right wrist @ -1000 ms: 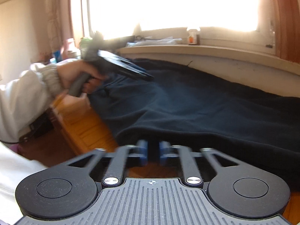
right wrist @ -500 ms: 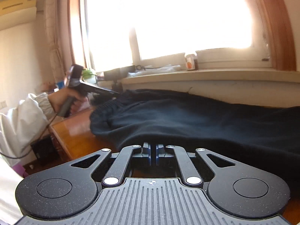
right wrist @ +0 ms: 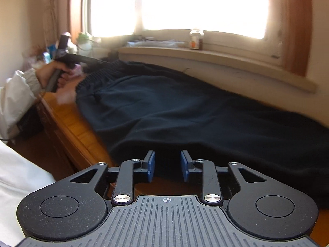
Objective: Fold clothes
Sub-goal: 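Open both grippers and release the sweatpants, then grasp the ribbed cuff with the right gripper and lift it up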
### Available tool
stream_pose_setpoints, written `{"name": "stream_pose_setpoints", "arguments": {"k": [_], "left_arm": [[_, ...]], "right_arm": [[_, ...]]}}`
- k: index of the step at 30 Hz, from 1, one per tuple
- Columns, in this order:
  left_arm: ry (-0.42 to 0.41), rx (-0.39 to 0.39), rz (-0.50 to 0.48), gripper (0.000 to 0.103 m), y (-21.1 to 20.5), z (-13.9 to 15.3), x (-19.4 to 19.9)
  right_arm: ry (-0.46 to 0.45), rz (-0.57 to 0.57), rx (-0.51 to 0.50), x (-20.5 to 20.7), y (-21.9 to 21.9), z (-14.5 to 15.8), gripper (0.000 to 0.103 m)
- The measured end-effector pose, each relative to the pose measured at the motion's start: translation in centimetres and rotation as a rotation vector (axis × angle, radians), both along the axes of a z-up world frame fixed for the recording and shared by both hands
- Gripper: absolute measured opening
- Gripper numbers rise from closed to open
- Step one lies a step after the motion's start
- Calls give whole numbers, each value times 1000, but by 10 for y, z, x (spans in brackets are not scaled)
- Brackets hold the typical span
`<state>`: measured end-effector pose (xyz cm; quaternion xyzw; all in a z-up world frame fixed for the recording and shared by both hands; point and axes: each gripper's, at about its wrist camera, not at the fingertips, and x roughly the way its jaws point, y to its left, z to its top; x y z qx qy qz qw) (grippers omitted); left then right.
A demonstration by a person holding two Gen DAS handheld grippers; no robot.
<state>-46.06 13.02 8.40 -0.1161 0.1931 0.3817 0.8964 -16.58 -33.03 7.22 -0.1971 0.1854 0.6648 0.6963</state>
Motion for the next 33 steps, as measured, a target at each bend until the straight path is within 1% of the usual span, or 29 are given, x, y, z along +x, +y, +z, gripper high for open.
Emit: {"name": "stream_pose_setpoints", "arguments": {"k": [2, 3, 4, 6, 8, 12, 14, 16, 19, 21, 22, 23, 25, 26, 28, 30, 32, 33], "left_arm": [[-11, -3, -5, 56, -4, -2, -4], [-11, 4, -8, 56, -6, -2, -6], [-13, 9, -11, 56, -9, -3, -9], [-25, 9, -22, 56, -14, -5, -14], [-41, 6, -35, 57, -19, -6, -20], [-101, -23, -69, 57, -23, -9, -33], [-123, -31, -88, 58, -25, -8, -37], [-143, -62, -128, 60, -26, -8, -41], [-149, -106, -207, 60, -31, -15, -45], [-150, -139, -235, 60, -32, -22, -46], [-153, -157, -244, 60, -32, -25, -47], [-156, -169, -254, 60, -31, -28, -47], [-169, -185, -277, 60, -33, -30, -50], [-178, -195, -288, 60, -32, -30, -50], [-188, -207, -312, 60, -31, -30, -50], [-186, -219, -325, 60, -30, -31, -49], [-178, -227, -330, 60, -28, -32, -47], [-168, -223, -328, 61, -29, -32, -45]], "right_arm": [[-33, -16, -3, 7, -4, 15, 30], [-50, -9, -6, 8, 3, 21, 31], [-67, 16, -10, 5, 21, 27, 34], [-101, 66, -18, 1, 57, 37, 37], [-135, 116, -27, -3, 93, 47, 43], [-195, 223, -46, -14, 169, 65, 44], [-196, 304, -63, -28, 226, 63, 44], [-205, 380, -71, -44, 278, 59, 44], [-202, 467, -78, -66, 341, 51, 45], [-203, 507, -92, -78, 371, 46, 48], [-205, 525, -105, -83, 384, 44, 54], [-209, 548, -119, -88, 395, 41, 57], [-217, 592, -153, -98, 417, 36, 60], [-216, 614, -178, -102, 428, 34, 65], [-179, 663, -251, -103, 447, 29, 68], [-136, 695, -319, -99, 461, 27, 66], [-112, 717, -359, -97, 465, 27, 49], [-104, 726, -375, -96, 465, 28, 44]]}}
